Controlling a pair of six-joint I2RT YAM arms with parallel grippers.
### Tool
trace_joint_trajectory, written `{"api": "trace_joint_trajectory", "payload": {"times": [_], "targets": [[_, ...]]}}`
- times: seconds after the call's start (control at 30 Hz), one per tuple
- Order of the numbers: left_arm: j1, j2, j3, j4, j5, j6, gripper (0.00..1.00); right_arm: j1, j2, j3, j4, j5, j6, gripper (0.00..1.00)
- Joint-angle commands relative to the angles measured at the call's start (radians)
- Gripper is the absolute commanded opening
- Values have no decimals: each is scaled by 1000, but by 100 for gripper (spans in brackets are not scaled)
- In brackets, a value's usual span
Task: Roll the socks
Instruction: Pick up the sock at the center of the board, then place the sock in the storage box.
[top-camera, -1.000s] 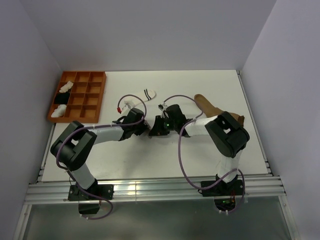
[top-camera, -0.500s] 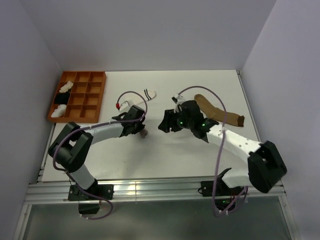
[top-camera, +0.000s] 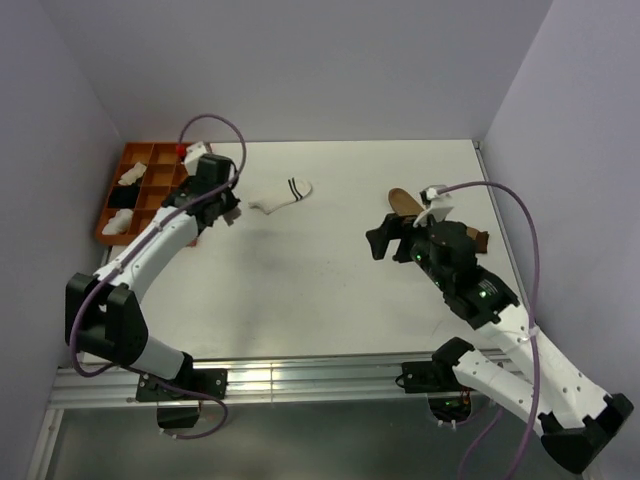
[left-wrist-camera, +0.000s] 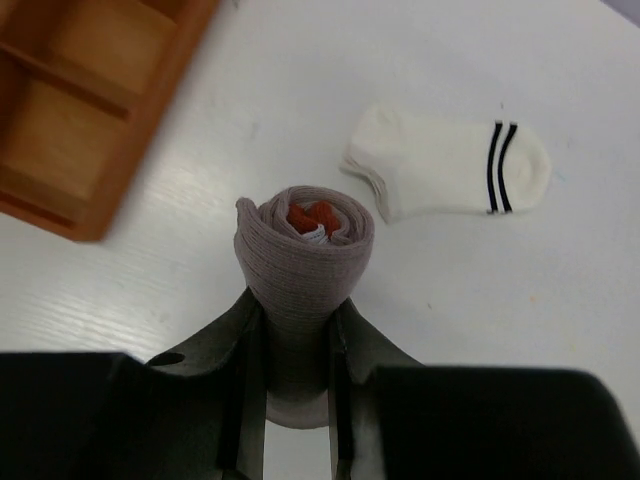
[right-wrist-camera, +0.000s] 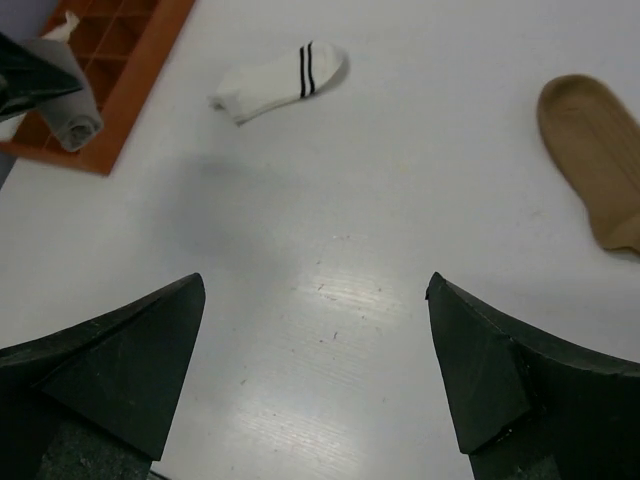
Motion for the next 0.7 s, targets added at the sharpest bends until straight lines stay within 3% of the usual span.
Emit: {"api": "trace_joint_trajectory", "payload": {"times": [0.0,0.23,0.4,0.67], "targets": [[127,-32,69,-19,82,206,0,-7,-72,31,-47,144,14,100],[459,44,121,79,291,300,0,-7,-97,-18,-14,116,14,100],[549,113,108,221,348,471,0,-7,-77,-27,-9,101,2,100],[688,210,57,350,361,498,0,-6,-59,-39,9,76,-12,100]]}}
